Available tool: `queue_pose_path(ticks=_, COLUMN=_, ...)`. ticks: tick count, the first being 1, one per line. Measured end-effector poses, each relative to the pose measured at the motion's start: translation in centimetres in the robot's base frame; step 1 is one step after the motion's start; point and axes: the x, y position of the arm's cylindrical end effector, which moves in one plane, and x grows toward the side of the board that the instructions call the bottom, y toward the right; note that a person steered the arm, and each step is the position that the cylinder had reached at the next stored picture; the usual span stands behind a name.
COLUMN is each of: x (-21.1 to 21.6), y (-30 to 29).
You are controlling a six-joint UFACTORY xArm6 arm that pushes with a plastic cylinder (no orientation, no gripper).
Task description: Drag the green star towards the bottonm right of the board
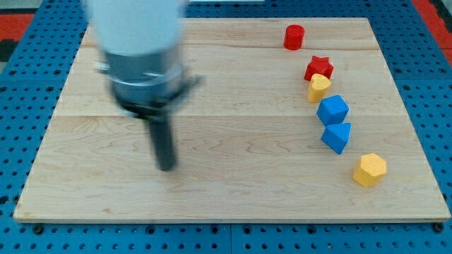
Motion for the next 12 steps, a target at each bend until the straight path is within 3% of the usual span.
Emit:
queue_pose_path(ticks=1, x=-8.1, y=-5.2)
queue_pose_path(ticks=2, x=-12.6, y=-2.8)
queue_pose_path(ticks=4, x=-6.2, y=6.3)
queue_pose_path(ticks=5, x=-6.3, y=1.7)
queue_pose_path(ticks=6, x=-5.1, y=2.7)
queue_pose_path(ticks=7, x=-1.0, y=6.0)
queue_pose_path(ticks=8, x=-0.6, y=1.7)
queue_pose_path(ticks=9, x=2.0, y=3.4)
queue_pose_path(ticks=11, x=2.5, y=23.3)
queue_pose_path(ticks=12, x=4.7, y=26.1)
